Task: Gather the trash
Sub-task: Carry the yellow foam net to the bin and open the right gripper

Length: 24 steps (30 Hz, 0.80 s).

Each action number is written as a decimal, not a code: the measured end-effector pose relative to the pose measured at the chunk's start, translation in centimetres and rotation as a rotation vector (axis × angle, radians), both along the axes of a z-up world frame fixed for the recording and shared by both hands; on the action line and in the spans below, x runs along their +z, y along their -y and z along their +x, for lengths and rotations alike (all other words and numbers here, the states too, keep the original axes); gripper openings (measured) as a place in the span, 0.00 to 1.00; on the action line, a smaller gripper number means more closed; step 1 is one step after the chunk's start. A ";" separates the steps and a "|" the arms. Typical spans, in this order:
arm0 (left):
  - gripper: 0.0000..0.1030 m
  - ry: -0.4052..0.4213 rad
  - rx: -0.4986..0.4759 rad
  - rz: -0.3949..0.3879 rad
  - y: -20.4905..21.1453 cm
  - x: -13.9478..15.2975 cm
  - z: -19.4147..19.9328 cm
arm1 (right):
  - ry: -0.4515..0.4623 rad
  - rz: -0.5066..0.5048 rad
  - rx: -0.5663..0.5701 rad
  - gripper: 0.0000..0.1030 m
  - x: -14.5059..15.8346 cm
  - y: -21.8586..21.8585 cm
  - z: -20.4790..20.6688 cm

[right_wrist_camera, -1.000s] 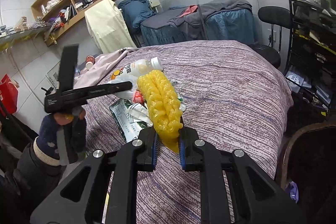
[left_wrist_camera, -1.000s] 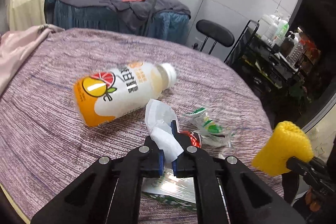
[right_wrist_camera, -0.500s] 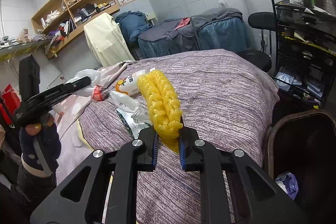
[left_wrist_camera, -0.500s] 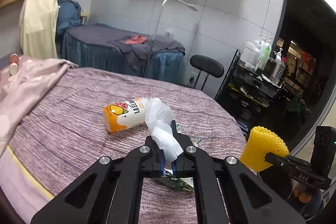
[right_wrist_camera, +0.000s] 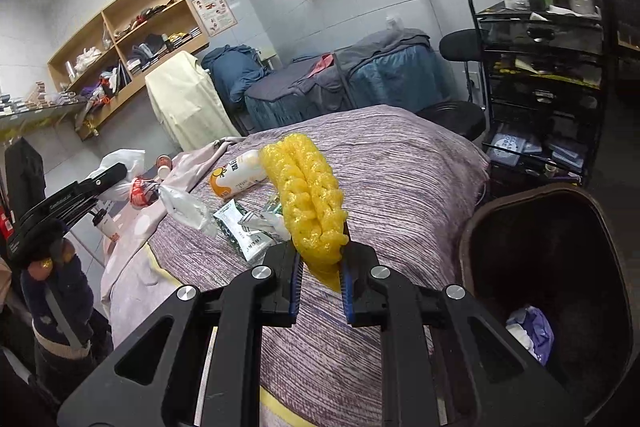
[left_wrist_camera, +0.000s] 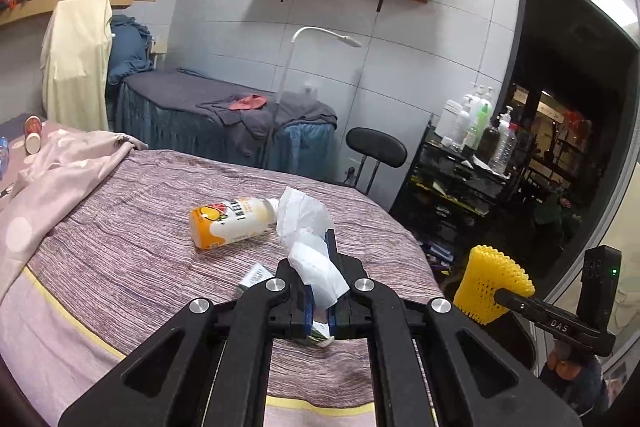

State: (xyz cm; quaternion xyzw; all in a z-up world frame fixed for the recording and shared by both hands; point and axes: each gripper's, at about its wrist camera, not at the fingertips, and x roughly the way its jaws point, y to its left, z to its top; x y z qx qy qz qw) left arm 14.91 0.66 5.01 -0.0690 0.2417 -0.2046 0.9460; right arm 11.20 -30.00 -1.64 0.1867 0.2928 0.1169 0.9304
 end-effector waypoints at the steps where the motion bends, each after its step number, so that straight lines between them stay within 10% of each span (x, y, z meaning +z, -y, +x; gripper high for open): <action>1: 0.05 0.000 -0.011 -0.004 0.5 0.0 -0.3 | -0.001 0.001 -0.008 0.16 0.0 0.3 -0.2; 24: 0.05 -0.053 -0.199 -0.049 9.8 -1.8 -2.7 | -0.077 -0.017 -0.272 0.16 -3.3 9.4 -5.1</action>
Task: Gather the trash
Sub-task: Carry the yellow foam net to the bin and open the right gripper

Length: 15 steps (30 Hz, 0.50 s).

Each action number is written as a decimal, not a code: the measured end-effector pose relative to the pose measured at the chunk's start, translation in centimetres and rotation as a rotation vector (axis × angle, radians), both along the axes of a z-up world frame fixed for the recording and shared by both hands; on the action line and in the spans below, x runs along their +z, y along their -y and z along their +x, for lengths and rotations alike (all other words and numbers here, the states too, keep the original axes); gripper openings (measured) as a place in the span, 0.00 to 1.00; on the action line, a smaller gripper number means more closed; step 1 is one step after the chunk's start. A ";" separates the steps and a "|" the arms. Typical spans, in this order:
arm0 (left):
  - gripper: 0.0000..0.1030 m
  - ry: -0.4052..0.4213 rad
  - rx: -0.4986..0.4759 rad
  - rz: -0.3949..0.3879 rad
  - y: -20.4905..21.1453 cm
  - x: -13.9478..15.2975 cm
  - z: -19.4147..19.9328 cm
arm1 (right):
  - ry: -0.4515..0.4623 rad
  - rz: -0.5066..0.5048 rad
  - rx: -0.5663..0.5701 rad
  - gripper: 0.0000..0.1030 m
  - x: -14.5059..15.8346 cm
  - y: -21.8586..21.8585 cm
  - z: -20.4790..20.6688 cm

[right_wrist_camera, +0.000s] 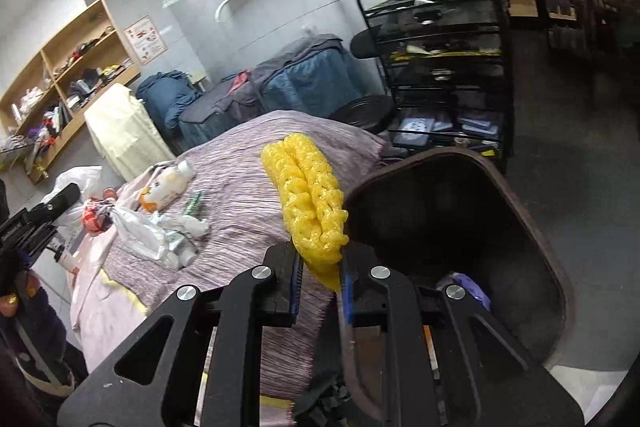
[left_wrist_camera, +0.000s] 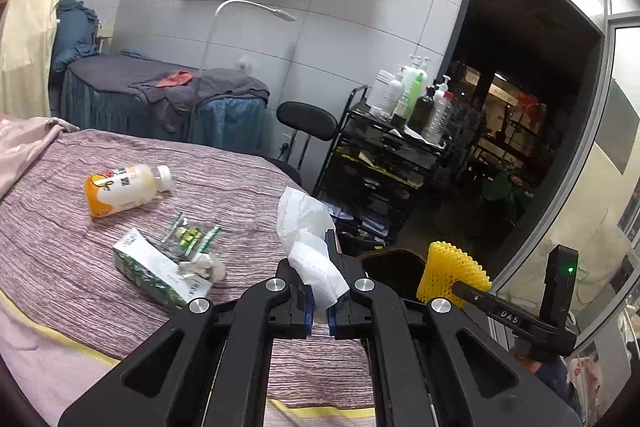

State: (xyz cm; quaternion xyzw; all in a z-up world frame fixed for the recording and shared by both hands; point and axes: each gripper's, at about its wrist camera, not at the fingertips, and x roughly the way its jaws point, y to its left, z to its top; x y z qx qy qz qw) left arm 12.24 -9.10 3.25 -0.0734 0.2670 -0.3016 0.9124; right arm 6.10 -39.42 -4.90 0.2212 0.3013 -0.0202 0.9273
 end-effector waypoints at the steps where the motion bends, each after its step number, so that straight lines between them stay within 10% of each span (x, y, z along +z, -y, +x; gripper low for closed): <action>1: 0.05 -0.003 -0.007 0.000 0.4 -0.1 0.0 | -0.007 0.000 -0.013 0.16 -0.3 0.5 -0.1; 15: 0.05 -0.041 -0.089 0.027 4.7 -1.2 0.1 | -0.122 0.024 -0.150 0.16 -5.1 5.3 -0.4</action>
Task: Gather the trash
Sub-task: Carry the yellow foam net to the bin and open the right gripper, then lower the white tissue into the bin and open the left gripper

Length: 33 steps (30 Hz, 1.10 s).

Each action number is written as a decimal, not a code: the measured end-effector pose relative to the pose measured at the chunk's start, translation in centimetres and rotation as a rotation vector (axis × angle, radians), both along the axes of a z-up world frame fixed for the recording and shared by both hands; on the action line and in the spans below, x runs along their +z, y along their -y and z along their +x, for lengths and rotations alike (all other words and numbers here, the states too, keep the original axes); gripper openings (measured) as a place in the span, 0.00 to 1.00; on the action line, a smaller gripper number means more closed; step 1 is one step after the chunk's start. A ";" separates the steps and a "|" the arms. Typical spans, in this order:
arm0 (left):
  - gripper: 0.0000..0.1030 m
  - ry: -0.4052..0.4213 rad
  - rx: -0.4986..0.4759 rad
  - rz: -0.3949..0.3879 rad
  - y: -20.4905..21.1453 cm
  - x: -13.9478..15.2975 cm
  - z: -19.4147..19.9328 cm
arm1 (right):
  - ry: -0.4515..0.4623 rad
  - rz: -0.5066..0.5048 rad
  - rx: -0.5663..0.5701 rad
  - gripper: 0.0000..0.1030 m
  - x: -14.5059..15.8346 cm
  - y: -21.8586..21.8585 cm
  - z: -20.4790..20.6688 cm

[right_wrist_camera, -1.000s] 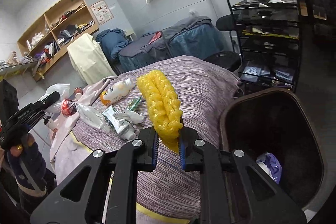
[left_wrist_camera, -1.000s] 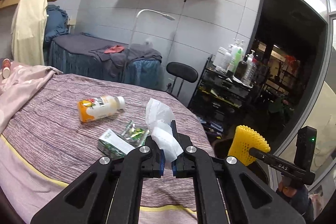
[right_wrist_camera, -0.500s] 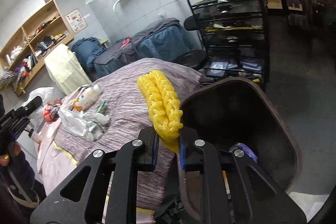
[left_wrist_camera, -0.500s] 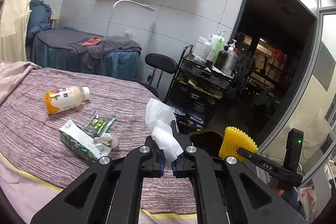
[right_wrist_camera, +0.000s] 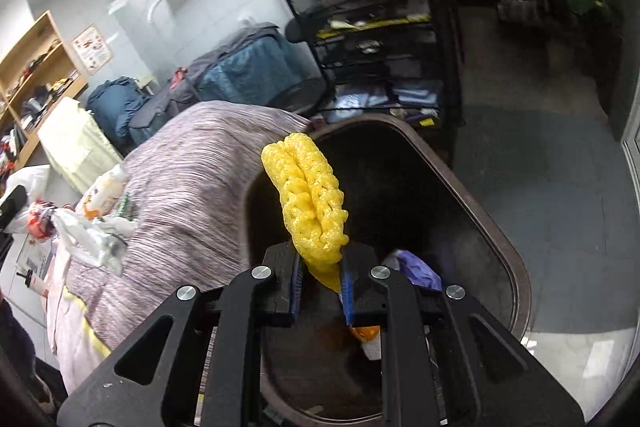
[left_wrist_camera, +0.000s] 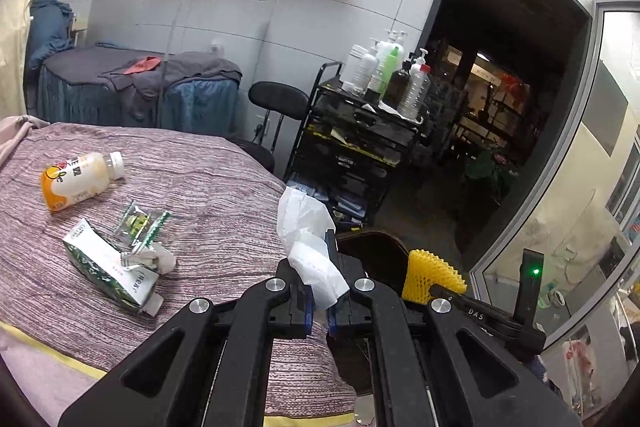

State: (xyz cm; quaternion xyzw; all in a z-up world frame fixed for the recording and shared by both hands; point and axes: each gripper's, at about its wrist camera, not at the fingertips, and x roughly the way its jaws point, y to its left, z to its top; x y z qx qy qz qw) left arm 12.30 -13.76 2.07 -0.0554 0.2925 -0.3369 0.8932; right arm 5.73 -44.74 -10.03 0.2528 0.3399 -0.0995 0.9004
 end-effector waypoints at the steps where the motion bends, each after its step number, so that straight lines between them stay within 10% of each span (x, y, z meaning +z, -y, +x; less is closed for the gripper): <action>1: 0.05 -0.004 -0.006 0.002 0.2 -0.1 0.0 | -0.006 0.002 -0.008 0.16 -0.3 0.2 0.0; 6: 0.05 -0.015 -0.023 0.013 1.1 -0.6 0.1 | -0.044 0.024 -0.040 0.21 -2.1 0.9 0.1; 10: 0.05 -0.019 -0.033 0.020 1.8 -0.8 0.2 | -0.053 0.025 -0.051 0.57 -2.8 0.8 0.1; 33: 0.05 -0.079 -0.161 0.079 8.6 -2.4 2.2 | 0.019 0.009 -0.128 0.71 -0.1 2.0 -2.6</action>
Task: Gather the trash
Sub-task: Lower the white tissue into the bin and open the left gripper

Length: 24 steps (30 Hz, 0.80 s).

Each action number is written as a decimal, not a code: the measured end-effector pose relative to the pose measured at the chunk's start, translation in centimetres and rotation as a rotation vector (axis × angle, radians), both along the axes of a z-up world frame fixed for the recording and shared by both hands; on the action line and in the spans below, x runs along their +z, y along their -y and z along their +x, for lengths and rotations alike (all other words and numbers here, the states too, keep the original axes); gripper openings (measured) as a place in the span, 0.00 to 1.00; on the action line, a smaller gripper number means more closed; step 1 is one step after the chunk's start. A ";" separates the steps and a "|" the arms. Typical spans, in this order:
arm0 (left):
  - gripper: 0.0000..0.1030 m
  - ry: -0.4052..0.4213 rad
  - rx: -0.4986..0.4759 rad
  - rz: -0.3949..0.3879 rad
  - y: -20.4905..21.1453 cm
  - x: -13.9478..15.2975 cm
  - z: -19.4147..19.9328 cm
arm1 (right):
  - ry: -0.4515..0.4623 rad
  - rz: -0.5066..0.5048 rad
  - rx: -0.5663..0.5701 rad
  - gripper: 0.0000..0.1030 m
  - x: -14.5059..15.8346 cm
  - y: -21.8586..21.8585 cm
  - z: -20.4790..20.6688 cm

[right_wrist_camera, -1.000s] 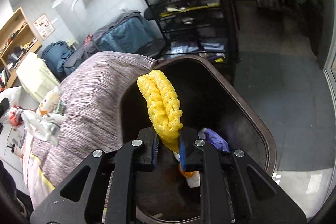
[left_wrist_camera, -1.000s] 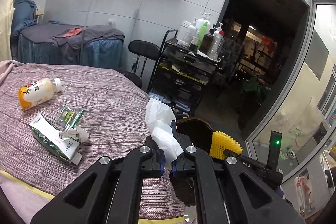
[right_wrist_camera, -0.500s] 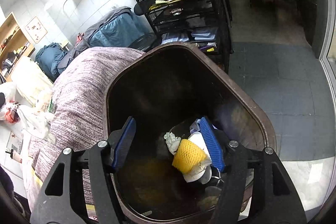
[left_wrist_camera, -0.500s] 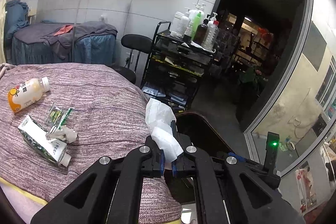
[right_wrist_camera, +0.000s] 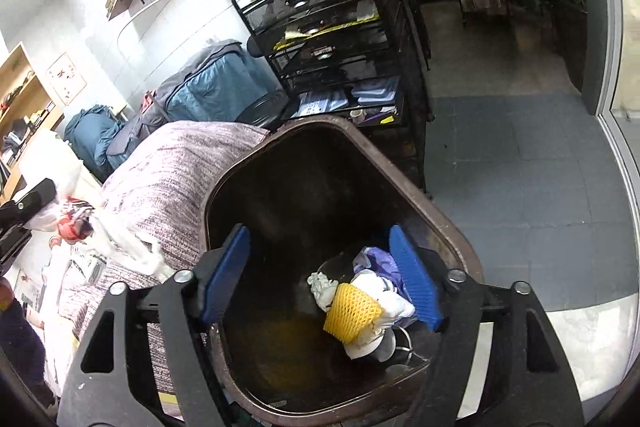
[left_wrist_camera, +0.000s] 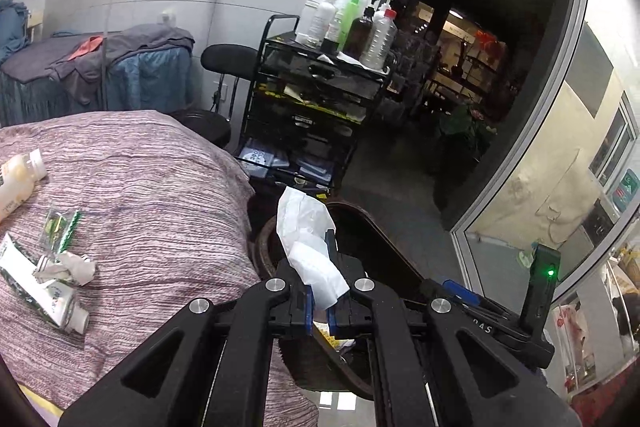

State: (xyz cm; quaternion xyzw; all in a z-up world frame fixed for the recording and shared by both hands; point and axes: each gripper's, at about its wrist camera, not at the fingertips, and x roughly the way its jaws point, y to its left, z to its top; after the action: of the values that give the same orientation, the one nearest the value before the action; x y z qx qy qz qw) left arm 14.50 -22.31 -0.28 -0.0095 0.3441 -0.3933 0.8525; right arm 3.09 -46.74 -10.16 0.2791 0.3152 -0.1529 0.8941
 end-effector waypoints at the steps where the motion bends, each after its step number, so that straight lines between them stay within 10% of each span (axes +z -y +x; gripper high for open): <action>1: 0.05 0.000 -0.004 0.005 0.4 -0.1 0.1 | 0.002 -0.002 -0.003 0.71 0.1 0.1 -0.1; 17: 0.05 -0.053 -0.076 0.093 6.5 -3.7 0.4 | 0.013 -0.006 -0.109 0.71 0.3 3.2 -2.2; 20: 0.29 -0.077 -0.107 0.117 7.2 -4.9 0.3 | 0.013 -0.003 -0.121 0.73 0.2 3.6 -2.4; 22: 0.64 -0.070 -0.104 0.123 7.2 -5.2 0.0 | 0.011 -0.005 -0.124 0.74 0.2 3.7 -2.4; 24: 0.71 -0.051 -0.110 0.135 7.2 -5.3 -0.4 | 0.012 -0.004 -0.125 0.74 0.1 3.8 -2.4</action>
State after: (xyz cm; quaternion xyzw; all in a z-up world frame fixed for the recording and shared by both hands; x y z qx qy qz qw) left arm 14.07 -29.53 -5.58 0.0570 0.3916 -0.4149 0.8193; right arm 0.69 -50.56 -10.02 0.2976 0.2917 -0.2075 0.8850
